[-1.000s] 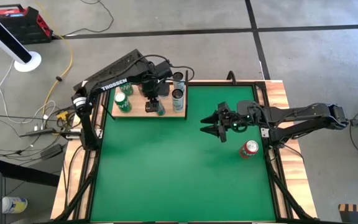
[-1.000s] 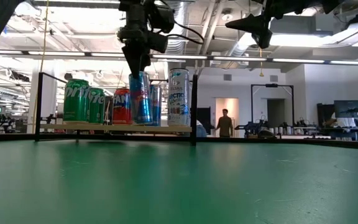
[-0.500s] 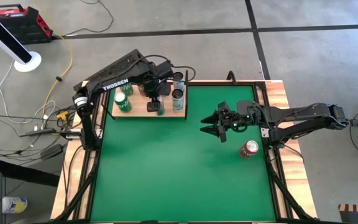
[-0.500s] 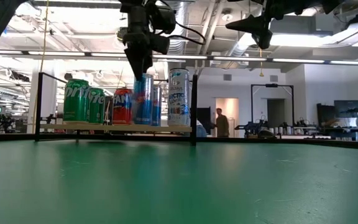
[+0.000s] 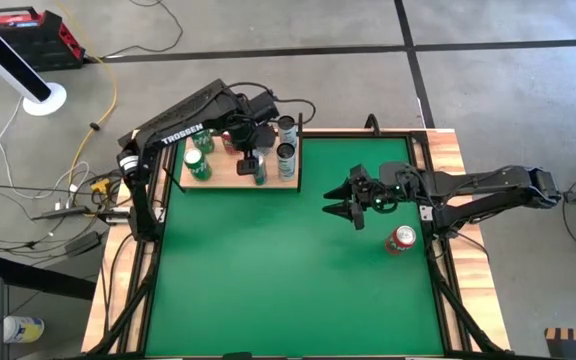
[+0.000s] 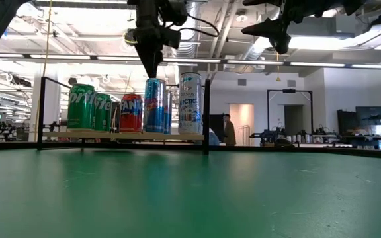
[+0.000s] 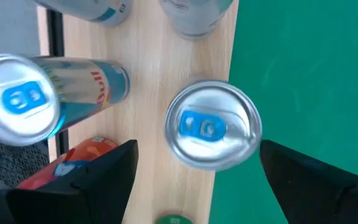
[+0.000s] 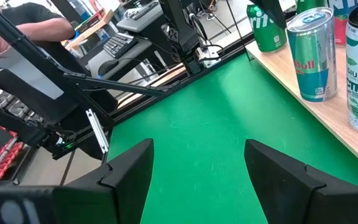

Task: Place canned beverage on shelf
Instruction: Put the blue soda can on the shelf aligned with the other blue soda can

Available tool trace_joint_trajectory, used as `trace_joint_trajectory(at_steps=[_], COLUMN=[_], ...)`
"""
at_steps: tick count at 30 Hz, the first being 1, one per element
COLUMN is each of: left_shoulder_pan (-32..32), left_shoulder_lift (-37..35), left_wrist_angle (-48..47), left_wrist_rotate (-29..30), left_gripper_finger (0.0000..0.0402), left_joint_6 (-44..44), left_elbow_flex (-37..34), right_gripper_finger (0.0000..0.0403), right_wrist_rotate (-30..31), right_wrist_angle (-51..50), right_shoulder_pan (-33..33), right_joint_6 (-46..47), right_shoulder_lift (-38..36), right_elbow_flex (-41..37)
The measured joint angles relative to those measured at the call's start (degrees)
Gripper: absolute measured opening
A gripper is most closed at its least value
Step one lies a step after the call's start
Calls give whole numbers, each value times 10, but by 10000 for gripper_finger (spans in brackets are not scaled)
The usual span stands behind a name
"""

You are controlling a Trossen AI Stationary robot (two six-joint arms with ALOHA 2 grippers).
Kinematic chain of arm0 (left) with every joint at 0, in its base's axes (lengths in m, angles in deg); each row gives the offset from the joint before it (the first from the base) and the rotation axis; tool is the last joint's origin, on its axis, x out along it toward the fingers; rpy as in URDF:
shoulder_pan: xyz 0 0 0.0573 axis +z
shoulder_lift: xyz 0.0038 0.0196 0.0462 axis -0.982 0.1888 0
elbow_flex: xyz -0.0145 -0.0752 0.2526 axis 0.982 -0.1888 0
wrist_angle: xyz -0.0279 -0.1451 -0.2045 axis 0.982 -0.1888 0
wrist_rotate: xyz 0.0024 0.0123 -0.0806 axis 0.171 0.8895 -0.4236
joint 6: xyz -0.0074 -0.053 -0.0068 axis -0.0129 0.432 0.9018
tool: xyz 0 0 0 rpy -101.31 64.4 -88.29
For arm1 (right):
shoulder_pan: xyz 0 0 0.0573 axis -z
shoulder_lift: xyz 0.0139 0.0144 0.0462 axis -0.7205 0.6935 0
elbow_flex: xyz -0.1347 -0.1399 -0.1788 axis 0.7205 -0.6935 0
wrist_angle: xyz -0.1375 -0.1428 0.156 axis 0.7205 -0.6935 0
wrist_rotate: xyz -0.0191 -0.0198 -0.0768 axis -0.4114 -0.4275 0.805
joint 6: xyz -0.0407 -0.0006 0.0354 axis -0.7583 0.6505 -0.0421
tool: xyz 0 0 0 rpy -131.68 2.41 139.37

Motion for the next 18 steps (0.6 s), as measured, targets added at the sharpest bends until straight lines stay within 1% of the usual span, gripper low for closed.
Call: trace_joint_trajectory(at_steps=[5,9,12,14,18], left_shoulder_pan=[0,0,-1,-2,-7], left_shoulder_lift=[0,-9,-32,-57,-114], left_wrist_angle=[-51,-91,-98,-81,25], left_wrist_rotate=[0,-23,-43,-52,-51], left_gripper_finger=[322,322,322,322,308], left_joint_6=[33,77,106,116,142], left_elbow_flex=[39,33,0,-34,-122], right_gripper_finger=[275,275,275,275,275], right_wrist_rotate=[-4,-16,-17,-17,-17], right_wrist_angle=[0,0,-3,-5,-17], right_shoulder_pan=[0,-1,-6,-11,-20], right_joint_6=[-2,-2,-2,-2,-2], right_shoulder_lift=[0,0,0,0,0], right_elbow_flex=[0,0,0,0,0])
